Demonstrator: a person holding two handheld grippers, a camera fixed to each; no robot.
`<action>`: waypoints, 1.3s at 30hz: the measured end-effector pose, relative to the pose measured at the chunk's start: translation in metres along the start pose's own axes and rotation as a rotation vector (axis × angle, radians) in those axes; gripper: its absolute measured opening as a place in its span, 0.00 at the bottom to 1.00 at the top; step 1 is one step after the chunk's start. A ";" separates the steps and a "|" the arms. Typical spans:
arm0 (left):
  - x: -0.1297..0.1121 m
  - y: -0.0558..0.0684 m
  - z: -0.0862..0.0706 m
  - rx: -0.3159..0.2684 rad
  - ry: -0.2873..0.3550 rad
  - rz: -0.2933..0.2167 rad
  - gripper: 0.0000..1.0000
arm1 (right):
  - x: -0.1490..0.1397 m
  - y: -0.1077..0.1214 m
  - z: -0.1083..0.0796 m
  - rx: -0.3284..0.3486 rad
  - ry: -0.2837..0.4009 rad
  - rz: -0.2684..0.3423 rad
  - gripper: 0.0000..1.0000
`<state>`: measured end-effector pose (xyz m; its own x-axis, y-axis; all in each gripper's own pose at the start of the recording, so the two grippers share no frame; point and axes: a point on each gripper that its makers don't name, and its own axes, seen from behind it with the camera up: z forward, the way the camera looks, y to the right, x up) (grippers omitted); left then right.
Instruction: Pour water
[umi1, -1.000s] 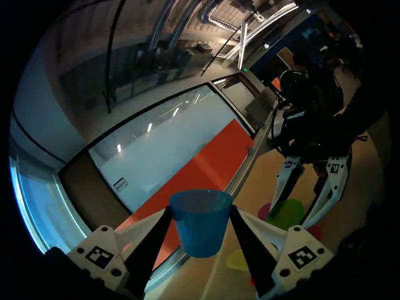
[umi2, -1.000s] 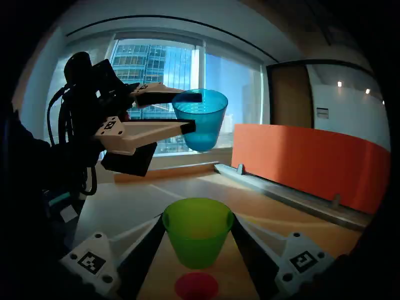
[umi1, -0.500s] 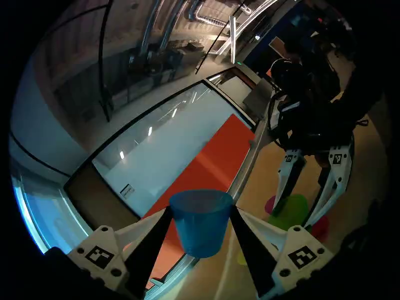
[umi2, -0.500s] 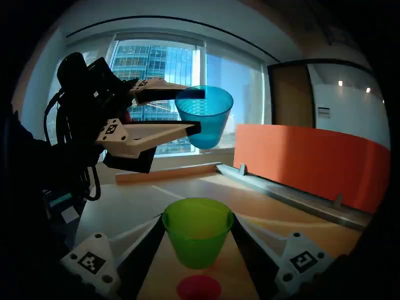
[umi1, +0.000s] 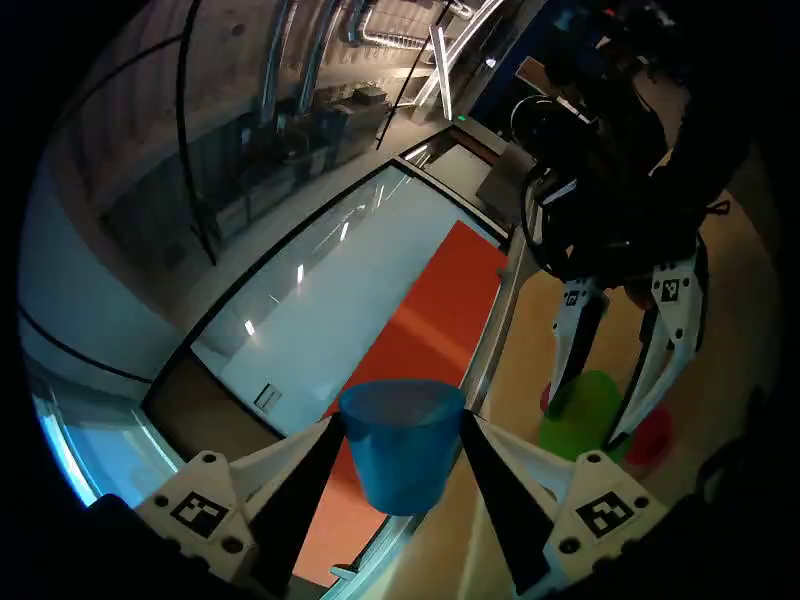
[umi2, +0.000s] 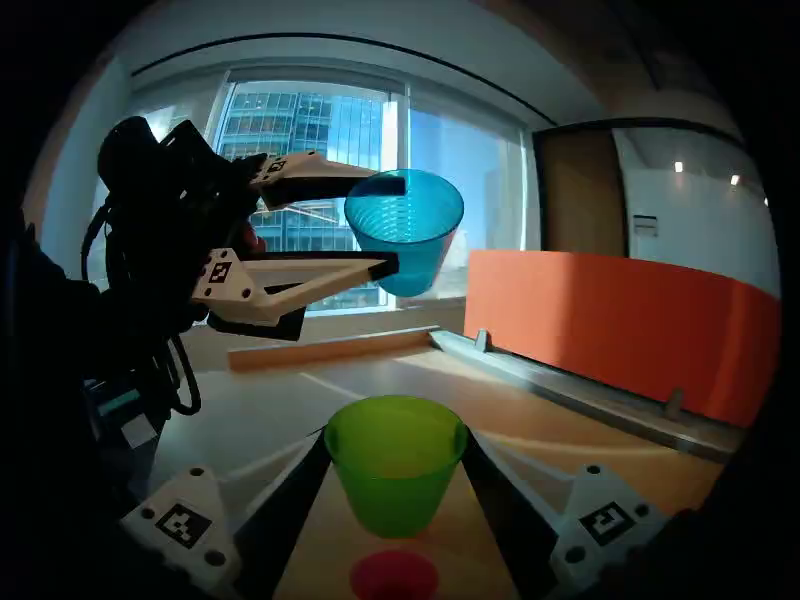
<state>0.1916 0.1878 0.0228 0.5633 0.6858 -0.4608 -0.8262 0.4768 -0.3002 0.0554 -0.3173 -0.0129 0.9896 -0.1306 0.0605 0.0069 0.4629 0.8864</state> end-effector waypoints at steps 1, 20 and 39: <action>0.000 0.001 0.000 0.001 -0.001 0.010 0.84 | 0.000 0.000 0.000 0.000 0.000 0.000 0.93; 0.002 0.006 0.005 0.007 -0.007 0.140 0.84 | -0.001 0.003 0.000 -0.003 -0.002 0.001 0.93; 0.005 0.006 0.003 0.014 0.000 0.181 0.84 | -0.002 0.004 -0.002 -0.007 0.000 -0.007 0.92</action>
<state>0.1892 0.1962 0.0212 0.4056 0.7613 -0.5059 -0.9137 0.3532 -0.2011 0.0541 -0.3136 -0.0106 0.9896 -0.1335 0.0544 0.0145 0.4681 0.8836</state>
